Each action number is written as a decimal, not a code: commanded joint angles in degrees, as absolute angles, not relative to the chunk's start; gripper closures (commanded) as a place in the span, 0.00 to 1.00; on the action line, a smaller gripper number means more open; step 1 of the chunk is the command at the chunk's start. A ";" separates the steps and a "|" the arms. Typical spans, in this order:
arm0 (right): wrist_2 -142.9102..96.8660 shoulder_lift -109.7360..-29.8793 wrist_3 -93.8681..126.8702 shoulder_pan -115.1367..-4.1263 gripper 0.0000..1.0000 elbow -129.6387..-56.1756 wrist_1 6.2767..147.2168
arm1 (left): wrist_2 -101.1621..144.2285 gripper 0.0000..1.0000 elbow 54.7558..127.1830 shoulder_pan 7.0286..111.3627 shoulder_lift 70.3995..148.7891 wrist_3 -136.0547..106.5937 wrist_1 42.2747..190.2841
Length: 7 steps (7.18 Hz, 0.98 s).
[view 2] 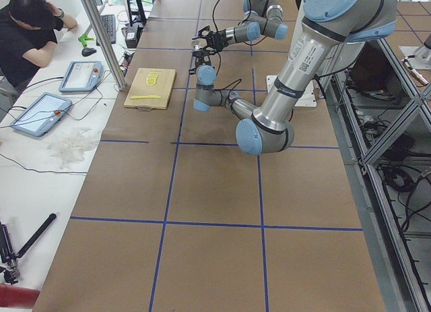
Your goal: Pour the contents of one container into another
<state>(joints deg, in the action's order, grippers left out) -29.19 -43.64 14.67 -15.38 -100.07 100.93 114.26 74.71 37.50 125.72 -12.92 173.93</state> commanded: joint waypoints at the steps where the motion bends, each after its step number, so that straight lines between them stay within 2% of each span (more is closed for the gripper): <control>1: -28.31 -43.68 12.05 -15.12 1.00 -100.02 101.16 | 114.26 1.00 74.71 37.53 125.68 -12.92 174.02; 7: -26.98 -43.95 7.91 -14.85 1.00 -100.11 101.16 | 114.26 1.00 74.71 37.44 125.68 -12.92 173.94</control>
<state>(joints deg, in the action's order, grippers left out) -27.34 -43.90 8.71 -14.93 -100.10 101.16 114.26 74.71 37.46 125.68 -12.92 173.93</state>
